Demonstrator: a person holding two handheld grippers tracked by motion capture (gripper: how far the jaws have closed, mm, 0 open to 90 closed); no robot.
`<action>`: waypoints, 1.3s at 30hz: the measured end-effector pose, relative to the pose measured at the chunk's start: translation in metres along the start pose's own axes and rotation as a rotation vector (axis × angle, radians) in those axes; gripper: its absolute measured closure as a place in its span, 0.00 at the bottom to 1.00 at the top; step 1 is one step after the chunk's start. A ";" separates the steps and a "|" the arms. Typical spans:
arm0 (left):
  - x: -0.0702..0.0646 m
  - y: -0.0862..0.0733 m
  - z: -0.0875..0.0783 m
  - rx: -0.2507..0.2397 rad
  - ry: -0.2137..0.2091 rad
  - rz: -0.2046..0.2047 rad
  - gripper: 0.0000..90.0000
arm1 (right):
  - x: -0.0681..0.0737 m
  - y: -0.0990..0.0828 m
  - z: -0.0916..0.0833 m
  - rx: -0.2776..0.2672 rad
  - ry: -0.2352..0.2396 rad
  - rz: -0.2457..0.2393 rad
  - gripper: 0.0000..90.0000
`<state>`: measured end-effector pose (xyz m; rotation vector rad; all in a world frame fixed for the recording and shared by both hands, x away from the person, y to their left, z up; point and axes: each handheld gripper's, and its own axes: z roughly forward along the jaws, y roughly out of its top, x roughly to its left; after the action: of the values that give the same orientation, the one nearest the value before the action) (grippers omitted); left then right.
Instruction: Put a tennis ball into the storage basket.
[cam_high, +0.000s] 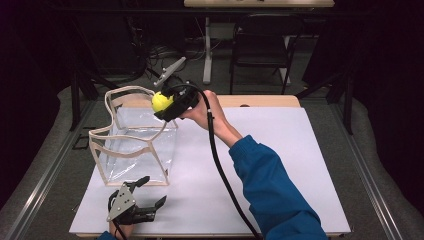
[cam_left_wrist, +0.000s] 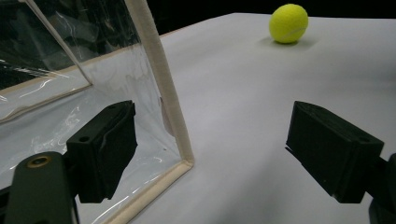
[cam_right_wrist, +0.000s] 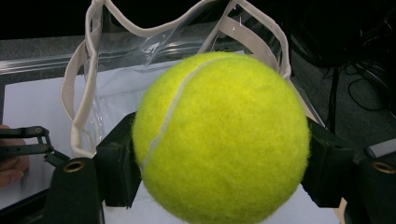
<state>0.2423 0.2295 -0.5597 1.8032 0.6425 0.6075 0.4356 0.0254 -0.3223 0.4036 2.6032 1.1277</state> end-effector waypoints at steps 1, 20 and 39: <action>0.000 0.000 0.000 0.001 -0.001 -0.001 0.18 | 0.000 0.001 0.001 -0.001 0.006 0.000 0.30; 0.000 0.001 -0.001 -0.011 -0.001 0.002 0.18 | 0.004 0.030 0.021 0.057 -0.010 -0.036 0.30; 0.000 0.001 -0.002 -0.017 -0.004 -0.001 0.18 | 0.008 0.038 0.049 0.123 -0.003 -0.050 0.30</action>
<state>0.2409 0.2310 -0.5583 1.7881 0.6339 0.6074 0.4514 0.0855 -0.3270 0.3633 2.6733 0.9534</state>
